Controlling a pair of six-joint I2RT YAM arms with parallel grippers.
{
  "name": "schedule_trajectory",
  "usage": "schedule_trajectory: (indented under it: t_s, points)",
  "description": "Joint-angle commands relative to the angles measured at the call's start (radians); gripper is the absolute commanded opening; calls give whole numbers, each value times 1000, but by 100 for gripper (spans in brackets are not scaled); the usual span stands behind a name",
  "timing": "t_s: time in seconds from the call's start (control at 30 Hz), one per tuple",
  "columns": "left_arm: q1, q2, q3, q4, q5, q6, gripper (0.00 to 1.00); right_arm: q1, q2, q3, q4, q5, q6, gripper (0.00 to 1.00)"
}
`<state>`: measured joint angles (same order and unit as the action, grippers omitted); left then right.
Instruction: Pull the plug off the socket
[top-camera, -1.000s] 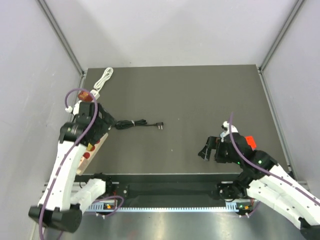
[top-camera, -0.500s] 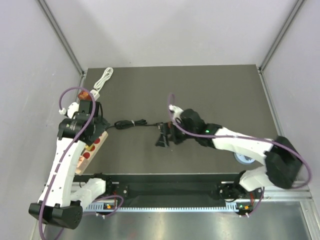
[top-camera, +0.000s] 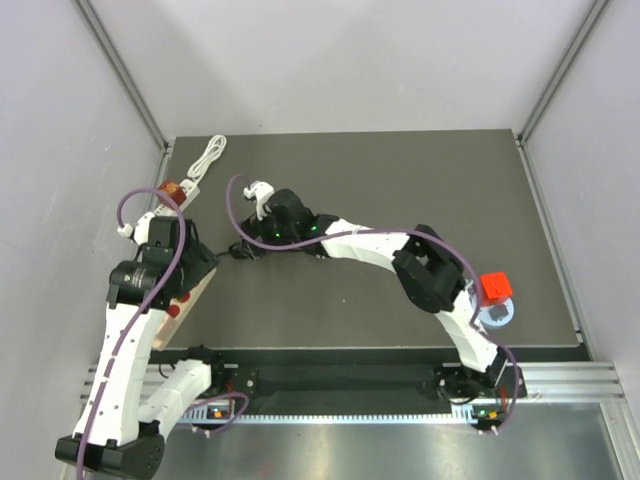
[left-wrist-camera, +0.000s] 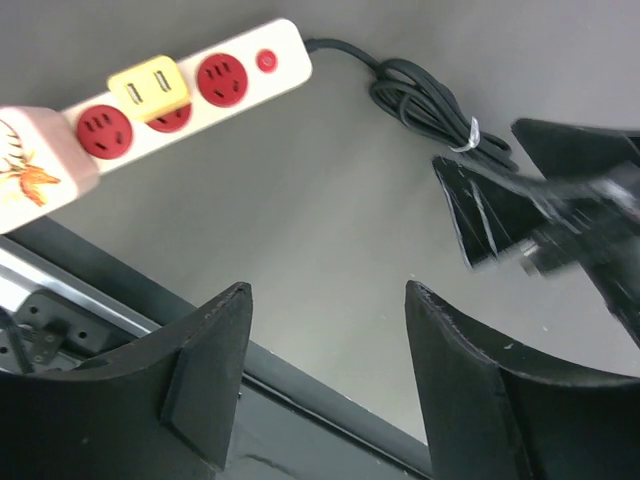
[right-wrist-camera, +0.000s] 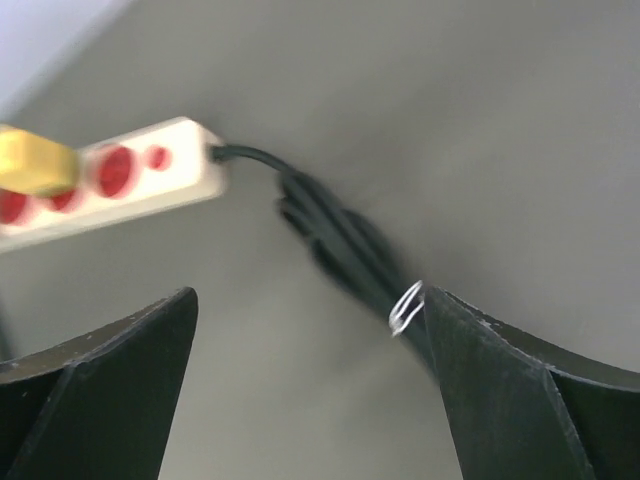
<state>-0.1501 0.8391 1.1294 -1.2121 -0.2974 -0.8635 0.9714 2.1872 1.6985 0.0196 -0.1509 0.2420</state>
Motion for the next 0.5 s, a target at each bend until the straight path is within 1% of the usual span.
schedule_trajectory:
  t_s: [0.0,0.07,0.1,0.13,0.2,0.23,0.3,0.33,0.4,0.43,0.47]
  points:
    - [6,-11,23,-18,-74,24,68,-5,109,168,-118,1,-168,93]
    - [6,-3,38,-29,-86,24,70,-8,172,252,-211,-36,-214,88]
    - [6,3,41,-29,-86,26,70,-10,221,326,-239,-48,-225,87]
    - [6,9,43,-27,-85,27,71,-10,238,349,-253,-50,-234,84]
    - [6,21,46,-26,-83,27,71,-10,255,354,-239,-35,-234,80]
    - [6,26,43,-24,-82,26,71,-10,255,352,-237,-15,-234,74]
    - [6,32,35,-17,-83,18,71,-11,256,343,-236,22,-234,72]
    - [6,35,26,-12,-79,11,71,-11,253,336,-233,60,-234,67]
    - [6,38,14,-1,-68,3,70,-13,235,299,-222,97,-234,63]
    - [6,40,3,12,-59,0,69,-14,226,284,-216,135,-234,52]
    - [6,43,0,22,-34,1,68,-17,215,253,-216,145,-234,46]
